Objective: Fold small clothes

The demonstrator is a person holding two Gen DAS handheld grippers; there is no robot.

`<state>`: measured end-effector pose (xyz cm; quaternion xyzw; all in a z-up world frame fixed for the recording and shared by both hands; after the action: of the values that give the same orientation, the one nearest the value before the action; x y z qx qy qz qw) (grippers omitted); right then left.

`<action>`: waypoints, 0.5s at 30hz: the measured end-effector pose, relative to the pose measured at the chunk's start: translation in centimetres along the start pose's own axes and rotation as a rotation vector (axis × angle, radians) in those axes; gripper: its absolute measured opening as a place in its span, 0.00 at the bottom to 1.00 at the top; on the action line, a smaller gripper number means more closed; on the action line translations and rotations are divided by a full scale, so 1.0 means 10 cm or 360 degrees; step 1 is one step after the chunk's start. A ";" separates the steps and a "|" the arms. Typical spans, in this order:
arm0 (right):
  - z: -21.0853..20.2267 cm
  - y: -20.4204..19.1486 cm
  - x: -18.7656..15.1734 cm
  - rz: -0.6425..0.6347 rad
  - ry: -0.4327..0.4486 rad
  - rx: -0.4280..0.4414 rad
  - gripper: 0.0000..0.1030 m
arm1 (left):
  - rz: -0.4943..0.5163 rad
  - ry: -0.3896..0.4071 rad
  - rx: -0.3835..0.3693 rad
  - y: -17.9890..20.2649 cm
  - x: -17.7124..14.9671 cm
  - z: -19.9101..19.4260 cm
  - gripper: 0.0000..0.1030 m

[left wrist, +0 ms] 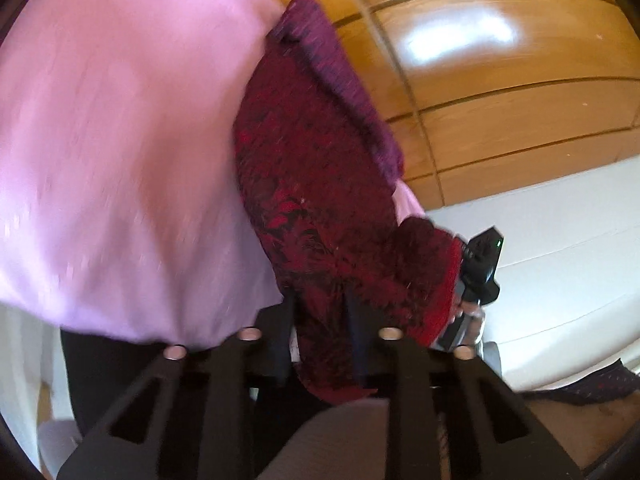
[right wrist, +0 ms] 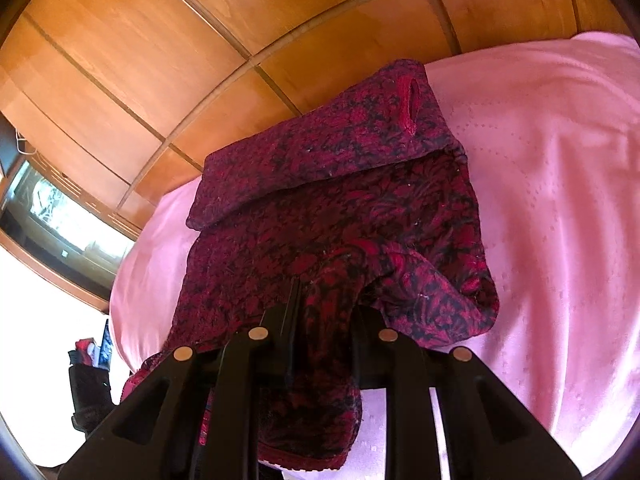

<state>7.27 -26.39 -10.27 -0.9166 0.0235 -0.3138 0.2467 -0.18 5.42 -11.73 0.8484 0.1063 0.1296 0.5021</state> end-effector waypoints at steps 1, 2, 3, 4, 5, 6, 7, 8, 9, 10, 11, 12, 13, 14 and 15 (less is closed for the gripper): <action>-0.04 0.00 0.00 0.0002 0.0011 -0.0004 0.18 | 0.0033 0.0038 -0.0010 0.09 0.06 -0.01 0.15; -0.06 0.01 0.02 0.0010 0.0021 -0.0007 0.18 | 0.0068 0.0067 -0.0018 0.18 0.13 -0.02 0.13; -0.07 0.02 0.03 0.0015 0.0029 -0.0008 0.18 | 0.0092 0.0086 -0.0027 0.25 0.19 -0.01 0.13; -0.08 0.04 0.05 0.0024 0.0038 -0.0010 0.18 | 0.0132 0.0114 -0.0047 0.37 0.31 0.05 0.13; -0.07 0.07 0.10 0.0041 0.0049 -0.0014 0.17 | 0.0158 0.0129 -0.0063 0.46 0.41 0.12 0.13; -0.06 0.10 0.14 0.0059 0.0057 -0.0020 0.17 | 0.0195 0.0147 -0.0090 0.59 0.55 0.17 0.13; -0.03 0.14 0.20 0.0081 0.0066 -0.0025 0.17 | 0.0217 0.0158 -0.0105 0.67 0.65 0.21 0.13; 0.02 0.18 0.26 0.0106 0.0071 -0.0028 0.17 | 0.0234 0.0170 -0.0114 0.75 0.77 0.26 0.13; 0.06 0.21 0.31 0.0128 0.0068 -0.0030 0.17 | 0.0241 0.0183 -0.0119 0.83 0.93 0.34 0.13; 0.13 0.26 0.36 0.0160 0.0059 -0.0036 0.17 | 0.0236 0.0200 -0.0112 0.87 1.06 0.41 0.13; 0.19 0.32 0.40 0.0187 0.0045 -0.0041 0.17 | 0.0211 0.0220 -0.0089 0.89 1.20 0.49 0.13; 0.28 0.39 0.45 0.0219 0.0032 -0.0051 0.17 | 0.0186 0.0224 -0.0072 0.88 1.31 0.55 0.13; 0.34 0.43 0.47 0.0238 0.0022 -0.0065 0.17 | 0.0158 0.0226 -0.0050 0.86 1.42 0.62 0.13; 0.40 0.47 0.50 0.0256 0.0010 -0.0079 0.17 | 0.0099 0.0237 -0.0002 0.81 1.55 0.69 0.15; 0.48 0.51 0.52 0.0279 -0.0011 -0.0079 0.19 | 0.0042 0.0232 0.0025 0.78 1.65 0.75 0.17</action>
<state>14.83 -29.81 -12.93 -0.9180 0.1105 -0.2871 0.2504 18.24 0.72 -6.49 0.8420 0.1323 0.1968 0.4846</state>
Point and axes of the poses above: each gripper's, at about its wrist camera, not at the fingertips, and z roughly the way its jaws point, y to its right, x to its top, the point moved 10 cm from there along z, roughly the way its jaws point, and after that the axes turned 9 degrees about -z, right-handed, at the moved point
